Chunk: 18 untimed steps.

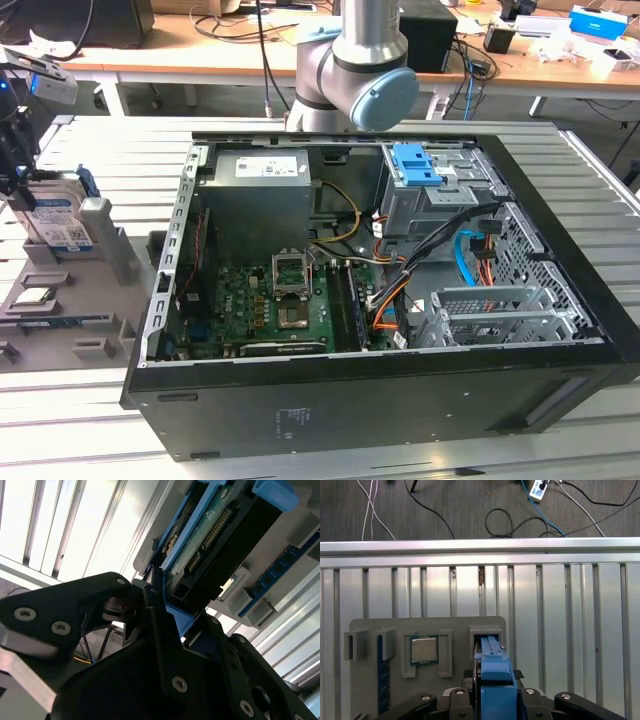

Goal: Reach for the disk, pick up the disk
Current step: 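Pick up the disk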

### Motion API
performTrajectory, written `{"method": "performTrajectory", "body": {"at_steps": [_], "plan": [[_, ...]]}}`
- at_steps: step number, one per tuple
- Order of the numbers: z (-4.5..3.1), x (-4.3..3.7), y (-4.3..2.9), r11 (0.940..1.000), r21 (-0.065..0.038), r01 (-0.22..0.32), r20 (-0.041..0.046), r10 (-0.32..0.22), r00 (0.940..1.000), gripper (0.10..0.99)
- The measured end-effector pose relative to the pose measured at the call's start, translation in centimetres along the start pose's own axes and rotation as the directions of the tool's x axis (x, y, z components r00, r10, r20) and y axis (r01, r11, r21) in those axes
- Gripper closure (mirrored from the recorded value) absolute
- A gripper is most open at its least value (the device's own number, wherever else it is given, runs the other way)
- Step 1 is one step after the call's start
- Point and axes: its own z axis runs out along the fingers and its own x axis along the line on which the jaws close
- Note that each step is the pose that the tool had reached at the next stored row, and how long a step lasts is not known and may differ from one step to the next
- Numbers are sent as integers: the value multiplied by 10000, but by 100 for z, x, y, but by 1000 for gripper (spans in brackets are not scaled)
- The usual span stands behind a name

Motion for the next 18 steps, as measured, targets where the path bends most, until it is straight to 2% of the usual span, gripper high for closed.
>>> {"method": "performTrajectory", "body": {"at_steps": [7, 10, 18], "plan": [[-4, 0, -1, 10000, 4, 3, 1, -3, 10000, 718], [-30, 0, 0, 10000, 1, 2, 0, -2, 10000, 718], [-176, -2, 2, 10000, 0, 4, -1, -4, 10000, 718]]}}
